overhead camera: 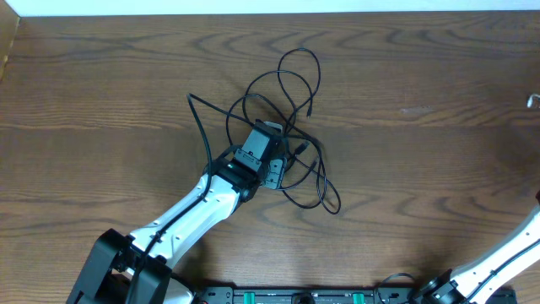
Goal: Untangle cables
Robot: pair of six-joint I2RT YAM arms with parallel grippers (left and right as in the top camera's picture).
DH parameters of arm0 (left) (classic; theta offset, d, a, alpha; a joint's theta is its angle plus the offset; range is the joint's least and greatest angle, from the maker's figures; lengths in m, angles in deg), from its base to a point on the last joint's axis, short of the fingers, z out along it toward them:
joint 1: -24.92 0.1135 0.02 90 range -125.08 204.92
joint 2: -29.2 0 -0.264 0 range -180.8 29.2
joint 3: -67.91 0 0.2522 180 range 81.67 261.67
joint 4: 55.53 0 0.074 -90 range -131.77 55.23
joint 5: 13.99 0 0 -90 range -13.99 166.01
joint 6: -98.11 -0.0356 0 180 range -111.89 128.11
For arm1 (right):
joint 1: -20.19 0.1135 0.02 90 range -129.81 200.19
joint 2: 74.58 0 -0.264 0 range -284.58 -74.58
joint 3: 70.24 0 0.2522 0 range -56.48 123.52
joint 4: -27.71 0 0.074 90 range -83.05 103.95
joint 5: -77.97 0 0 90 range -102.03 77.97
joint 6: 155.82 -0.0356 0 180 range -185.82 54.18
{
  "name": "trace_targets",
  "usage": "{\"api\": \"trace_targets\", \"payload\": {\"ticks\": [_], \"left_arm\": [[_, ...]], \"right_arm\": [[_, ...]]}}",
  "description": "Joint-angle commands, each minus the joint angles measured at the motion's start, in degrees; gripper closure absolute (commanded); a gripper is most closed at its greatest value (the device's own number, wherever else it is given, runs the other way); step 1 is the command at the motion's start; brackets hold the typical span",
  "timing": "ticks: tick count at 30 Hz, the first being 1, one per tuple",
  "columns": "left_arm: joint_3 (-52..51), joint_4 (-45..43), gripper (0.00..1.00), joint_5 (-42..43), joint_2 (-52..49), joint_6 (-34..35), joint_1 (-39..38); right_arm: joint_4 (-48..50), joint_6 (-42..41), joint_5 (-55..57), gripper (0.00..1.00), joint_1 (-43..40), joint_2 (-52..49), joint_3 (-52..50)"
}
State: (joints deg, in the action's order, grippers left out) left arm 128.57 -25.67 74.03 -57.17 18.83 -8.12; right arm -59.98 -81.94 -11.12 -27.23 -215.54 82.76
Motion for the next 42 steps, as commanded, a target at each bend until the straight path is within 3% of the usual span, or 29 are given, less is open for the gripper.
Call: {"api": "trace_targets", "payload": {"ticks": [1,5,8,11,14,17,21,30,37,42], "left_arm": [[0.20,0.11,0.34,0.07,-0.48,0.57,0.24],[0.20,0.11,0.34,0.07,-0.46,0.57,0.24],[0.20,0.09,0.34,0.04,-0.46,0.55,0.24],[0.20,0.00,0.34,-0.15,-0.46,0.52,0.24],[0.22,-1.11,0.34,-0.39,-0.46,0.55,0.24],[0.44,-3.54,0.34,-0.33,0.00,1.20,0.24],[3.23,-2.23,0.34,0.13,2.78,2.32,0.37],[10.99,13.75,0.38,-0.09,15.02,2.58,3.17],[10.99,24.11,0.43,-1.20,19.80,11.26,9.57],[10.99,29.92,0.44,-0.26,19.71,12.28,10.91]], "right_arm": [[-0.09,1.22,-6.45,0.01,-0.37,0.83,0.48],[-0.02,1.11,-13.68,0.01,-0.02,0.92,0.61],[0.48,1.27,-26.12,0.01,0.44,1.33,0.85],[0.55,5.64,-42.27,0.01,1.29,2.01,1.05],[-0.98,10.10,-50.18,0.01,3.52,2.82,1.05],[-4.52,17.03,-46.99,0.01,7.65,3.41,1.05],[-7.15,18.58,-38.14,0.01,15.69,3.34,0.90],[-8.98,24.24,-27.21,0.01,37.75,3.34,0.90],[-11.80,27.52,-14.71,0.01,54.64,3.34,0.90],[-14.75,27.47,-10.86,0.01,63.49,3.34,0.90]]}}
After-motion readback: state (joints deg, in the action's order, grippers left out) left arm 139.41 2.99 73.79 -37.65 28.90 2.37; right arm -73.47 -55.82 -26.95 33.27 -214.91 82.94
